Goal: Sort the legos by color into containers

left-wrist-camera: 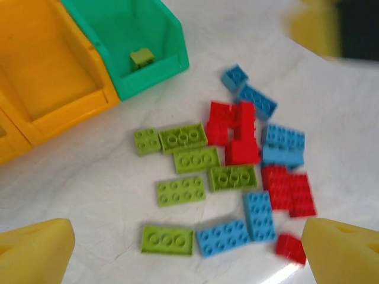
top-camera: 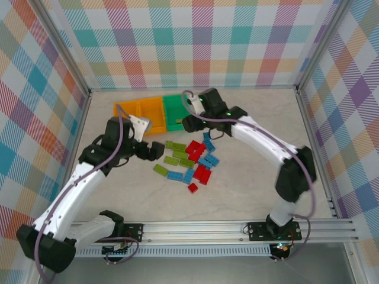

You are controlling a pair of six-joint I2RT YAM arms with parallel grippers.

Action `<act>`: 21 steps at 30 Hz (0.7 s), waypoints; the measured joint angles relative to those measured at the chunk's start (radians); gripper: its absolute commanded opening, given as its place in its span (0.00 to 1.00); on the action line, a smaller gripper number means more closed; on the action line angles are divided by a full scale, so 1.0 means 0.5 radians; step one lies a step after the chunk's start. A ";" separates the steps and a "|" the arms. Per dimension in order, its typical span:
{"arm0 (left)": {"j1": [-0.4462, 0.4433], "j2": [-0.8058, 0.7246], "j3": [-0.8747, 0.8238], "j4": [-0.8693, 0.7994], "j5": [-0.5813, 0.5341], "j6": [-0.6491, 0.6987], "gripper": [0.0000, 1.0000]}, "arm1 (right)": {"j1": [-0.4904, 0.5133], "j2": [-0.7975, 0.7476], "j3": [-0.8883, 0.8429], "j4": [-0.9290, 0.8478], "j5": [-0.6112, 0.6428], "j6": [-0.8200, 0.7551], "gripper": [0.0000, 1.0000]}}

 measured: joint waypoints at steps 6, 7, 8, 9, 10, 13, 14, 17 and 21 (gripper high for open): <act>-0.202 0.494 0.172 0.102 -0.063 -0.472 0.66 | 0.001 -0.756 -0.636 -0.117 -0.256 0.151 0.86; -0.249 0.607 0.208 0.106 -0.072 -0.511 0.61 | 0.001 -0.835 -0.708 -0.154 -0.287 0.183 0.91; -0.289 0.726 0.252 0.114 -0.079 -0.545 0.58 | 0.001 -0.903 -0.765 -0.194 -0.311 0.213 0.97; -0.326 0.857 0.301 0.134 -0.081 -0.568 0.56 | 0.001 -0.962 -0.817 -0.233 -0.336 0.236 1.00; -0.355 0.986 0.357 0.147 -0.082 -0.587 0.53 | 0.001 -1.011 -0.861 -0.262 -0.350 0.266 1.00; -0.407 1.348 0.569 0.150 -0.091 -0.601 0.43 | 0.001 -1.100 -0.944 -0.346 -0.365 0.317 1.00; -0.414 1.440 0.632 0.150 -0.097 -0.603 0.42 | 0.000 -1.115 -0.958 -0.367 -0.365 0.334 1.00; -0.423 1.698 0.842 0.148 -0.113 -0.591 0.39 | 0.000 -1.154 -1.005 -0.388 -0.365 0.378 1.00; -0.423 1.930 1.068 0.117 -0.172 -0.533 0.34 | 0.001 -1.214 -1.061 -0.402 -0.356 0.415 1.00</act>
